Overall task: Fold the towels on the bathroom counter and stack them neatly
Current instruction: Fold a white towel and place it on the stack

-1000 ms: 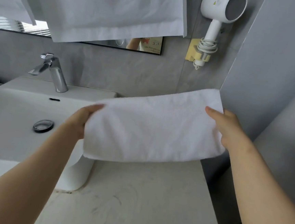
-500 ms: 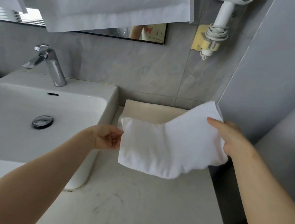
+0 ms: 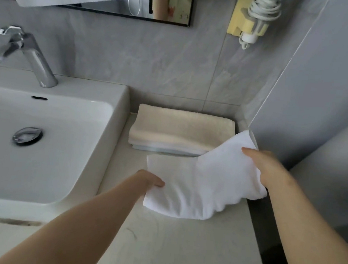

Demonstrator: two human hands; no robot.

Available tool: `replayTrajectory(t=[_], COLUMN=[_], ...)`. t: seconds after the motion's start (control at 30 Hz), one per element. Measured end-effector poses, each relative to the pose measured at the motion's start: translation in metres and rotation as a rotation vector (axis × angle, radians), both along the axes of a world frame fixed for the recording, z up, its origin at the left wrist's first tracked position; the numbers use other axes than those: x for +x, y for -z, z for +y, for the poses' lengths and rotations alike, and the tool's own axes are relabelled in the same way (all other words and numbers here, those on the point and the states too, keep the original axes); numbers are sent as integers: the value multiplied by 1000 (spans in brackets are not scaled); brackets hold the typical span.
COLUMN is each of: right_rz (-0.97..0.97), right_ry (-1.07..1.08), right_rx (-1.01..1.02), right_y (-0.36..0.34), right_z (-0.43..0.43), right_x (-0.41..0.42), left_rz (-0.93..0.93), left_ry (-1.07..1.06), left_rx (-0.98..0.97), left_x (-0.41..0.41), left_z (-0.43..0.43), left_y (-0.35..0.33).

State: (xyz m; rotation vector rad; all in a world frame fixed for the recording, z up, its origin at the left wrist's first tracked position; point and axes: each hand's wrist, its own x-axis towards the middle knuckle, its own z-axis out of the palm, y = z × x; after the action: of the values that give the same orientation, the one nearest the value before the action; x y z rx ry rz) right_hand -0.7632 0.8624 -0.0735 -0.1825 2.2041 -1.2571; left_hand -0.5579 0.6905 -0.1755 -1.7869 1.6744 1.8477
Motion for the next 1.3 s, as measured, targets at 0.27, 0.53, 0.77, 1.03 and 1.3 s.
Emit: replayTrajectory(t=[0.27, 0.53, 0.77, 1.03, 1.3], right_rz=[101, 313, 362, 544, 620], right_ry=[-31, -8, 69, 2, -94], right_rx=[-35, -70, -104, 109, 284], right_y=[6, 3, -10, 9, 25], right_z=[10, -15, -54, -96, -127], right_x=[-7, -14, -44, -82, -106], left_rz=[304, 331, 280, 321, 219], left_ry=[-86, -27, -107, -120, -112], left_rx=[24, 45, -98, -215, -302], left_x=[20, 28, 8, -46, -66], left_z=[-3, -49, -104, -138, -163], left_y=[-45, -121, -149, -107, -67])
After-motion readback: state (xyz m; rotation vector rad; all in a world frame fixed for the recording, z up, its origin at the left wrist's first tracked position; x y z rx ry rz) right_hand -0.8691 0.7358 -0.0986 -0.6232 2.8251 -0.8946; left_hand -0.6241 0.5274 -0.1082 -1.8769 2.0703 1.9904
